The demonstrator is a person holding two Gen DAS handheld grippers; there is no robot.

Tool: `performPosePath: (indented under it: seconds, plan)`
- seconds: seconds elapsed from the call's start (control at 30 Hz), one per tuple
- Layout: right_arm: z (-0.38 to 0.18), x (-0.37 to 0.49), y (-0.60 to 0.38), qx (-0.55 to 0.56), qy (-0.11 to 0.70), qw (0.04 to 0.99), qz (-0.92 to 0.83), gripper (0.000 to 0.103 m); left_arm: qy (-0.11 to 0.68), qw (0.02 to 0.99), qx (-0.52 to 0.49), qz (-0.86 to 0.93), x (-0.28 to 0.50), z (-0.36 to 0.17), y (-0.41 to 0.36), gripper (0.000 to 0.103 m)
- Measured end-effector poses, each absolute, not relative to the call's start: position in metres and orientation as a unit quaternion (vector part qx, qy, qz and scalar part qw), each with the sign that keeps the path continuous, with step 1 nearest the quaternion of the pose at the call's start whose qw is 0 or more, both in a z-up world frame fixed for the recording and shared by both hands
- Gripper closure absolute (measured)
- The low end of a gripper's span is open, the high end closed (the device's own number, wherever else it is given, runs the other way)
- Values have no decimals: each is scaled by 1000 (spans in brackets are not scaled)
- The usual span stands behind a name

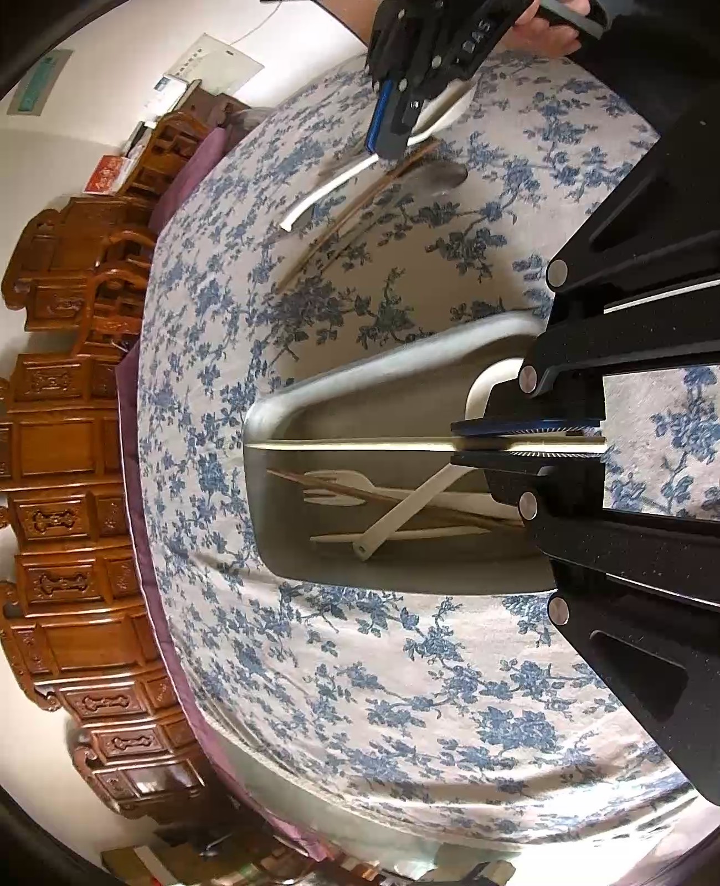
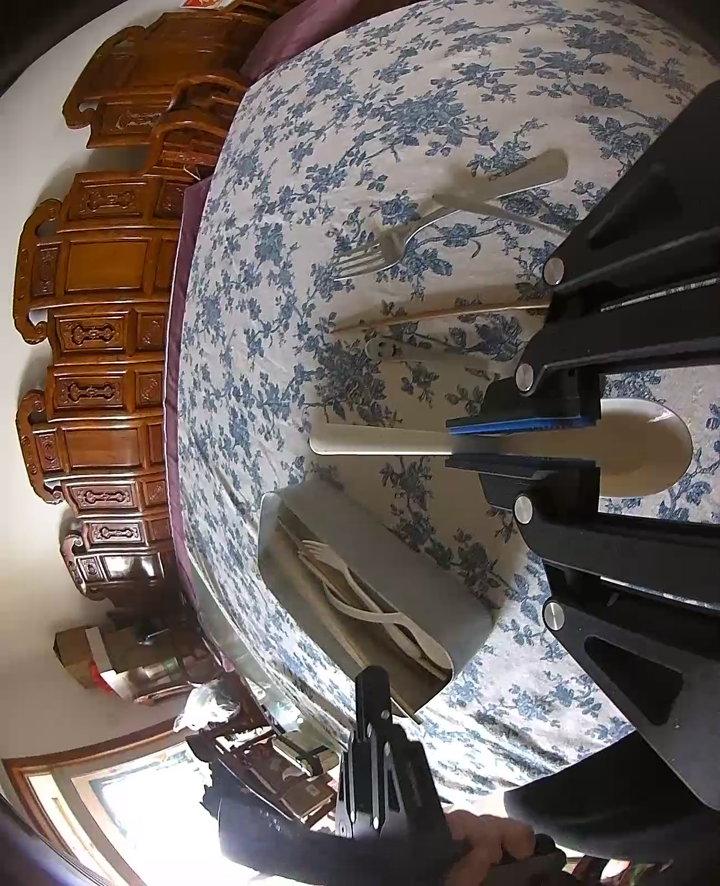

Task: Organize utensils
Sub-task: 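Carry the chopstick into the grey tray with the left tool while the right tool lifts the white spoon, then open the left tool over the tray while the right tool lowers the white spoon into it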

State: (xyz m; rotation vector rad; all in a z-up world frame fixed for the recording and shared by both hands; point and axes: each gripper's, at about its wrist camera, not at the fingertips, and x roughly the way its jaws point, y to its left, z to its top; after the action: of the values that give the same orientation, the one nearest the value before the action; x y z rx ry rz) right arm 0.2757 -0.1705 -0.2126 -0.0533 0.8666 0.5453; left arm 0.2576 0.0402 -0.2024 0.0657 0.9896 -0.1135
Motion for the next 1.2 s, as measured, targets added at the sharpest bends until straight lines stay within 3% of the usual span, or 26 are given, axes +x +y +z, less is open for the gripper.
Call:
performPosePath:
  seconds: [0.43,0.57,0.7,0.77,0.9,0.97,1.07,1.2]
  plan:
    - [-198,282,-137,-20,409,868,280,95,459,887,17,-34,255,-184,74,96]
    - [-187,285,-110,-11,402,866,297,95,446,894,16,-27,246,-169,89,81]
    - [-177,286,-78,-14,396,863,313,95,435,900,13,-17,238,-158,106,76]
    - [-175,286,-64,-18,394,863,316,95,428,904,8,-11,234,-155,116,57]
    - [-174,289,-41,-25,397,860,319,95,423,906,2,5,230,-153,131,49]
    - [-176,291,-31,-31,399,860,317,95,419,908,-6,10,227,-151,140,34]
    - [-181,295,-20,-36,403,860,310,95,412,911,-15,12,221,-149,147,26]
    - [-191,303,-11,-33,414,857,304,95,408,913,-23,11,218,-146,152,22]
